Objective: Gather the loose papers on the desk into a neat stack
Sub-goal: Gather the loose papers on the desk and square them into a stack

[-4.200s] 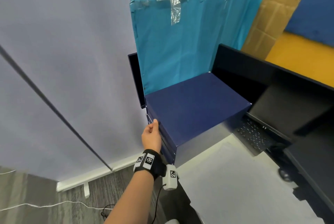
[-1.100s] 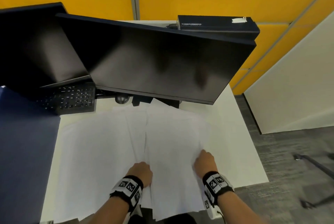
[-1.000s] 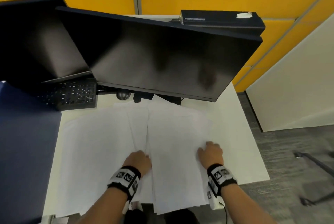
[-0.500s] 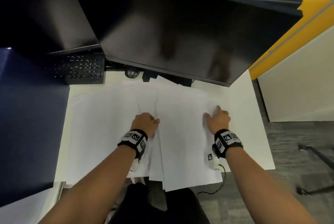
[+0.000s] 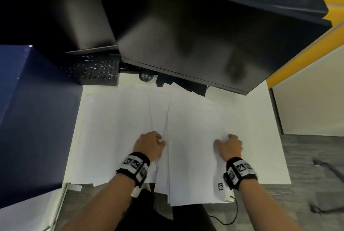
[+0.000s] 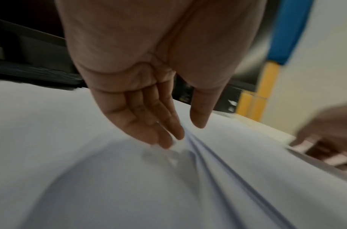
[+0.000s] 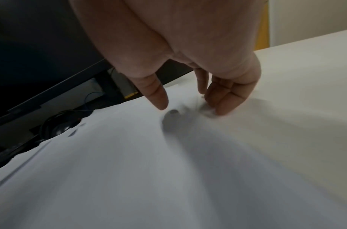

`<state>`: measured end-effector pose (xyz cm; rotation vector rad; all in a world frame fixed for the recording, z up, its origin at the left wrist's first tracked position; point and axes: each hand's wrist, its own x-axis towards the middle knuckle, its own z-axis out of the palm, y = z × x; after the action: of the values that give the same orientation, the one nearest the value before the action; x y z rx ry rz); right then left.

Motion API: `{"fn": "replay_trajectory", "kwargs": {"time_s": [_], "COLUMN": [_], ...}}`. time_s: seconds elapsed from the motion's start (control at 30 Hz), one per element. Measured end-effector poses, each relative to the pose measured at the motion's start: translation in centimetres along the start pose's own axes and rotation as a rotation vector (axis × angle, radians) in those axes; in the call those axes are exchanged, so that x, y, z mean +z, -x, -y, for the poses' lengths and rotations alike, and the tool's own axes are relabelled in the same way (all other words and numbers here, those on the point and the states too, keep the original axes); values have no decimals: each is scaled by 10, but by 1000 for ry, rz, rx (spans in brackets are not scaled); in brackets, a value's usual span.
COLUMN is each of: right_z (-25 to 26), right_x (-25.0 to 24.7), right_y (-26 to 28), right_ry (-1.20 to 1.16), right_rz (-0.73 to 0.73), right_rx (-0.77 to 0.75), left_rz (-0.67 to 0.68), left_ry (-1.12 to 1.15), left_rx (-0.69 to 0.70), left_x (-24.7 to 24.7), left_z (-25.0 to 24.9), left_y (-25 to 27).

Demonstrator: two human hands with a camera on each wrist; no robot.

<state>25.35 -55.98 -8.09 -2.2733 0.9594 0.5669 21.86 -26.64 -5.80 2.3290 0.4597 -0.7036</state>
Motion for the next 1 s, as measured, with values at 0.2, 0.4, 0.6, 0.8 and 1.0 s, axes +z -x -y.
{"fn": "replay_trajectory", "kwargs": {"time_s": [0.2,0.4,0.6,0.8,1.0], "right_z": [7,29,48,33,20], "right_x": [-29,-5,25,4,20], "right_y": [-29,-16,3,3,40], "right_ry": [-64,-64,-76,-77,98], "right_rz": [-65,16,34,-37,89], "right_rx": [52,-55,-116,-54,-114], "left_rz": [-469,-456,-293,-196,-132], "left_ry": [-13,189,295,346,386], "left_rx": [-419,-589,-380,-304,-125], "left_x": [-74,-95,-67,-76,-59], "left_z": [81,92,55,70,57], "left_y": [-35,-50,-53,-54,-29]}}
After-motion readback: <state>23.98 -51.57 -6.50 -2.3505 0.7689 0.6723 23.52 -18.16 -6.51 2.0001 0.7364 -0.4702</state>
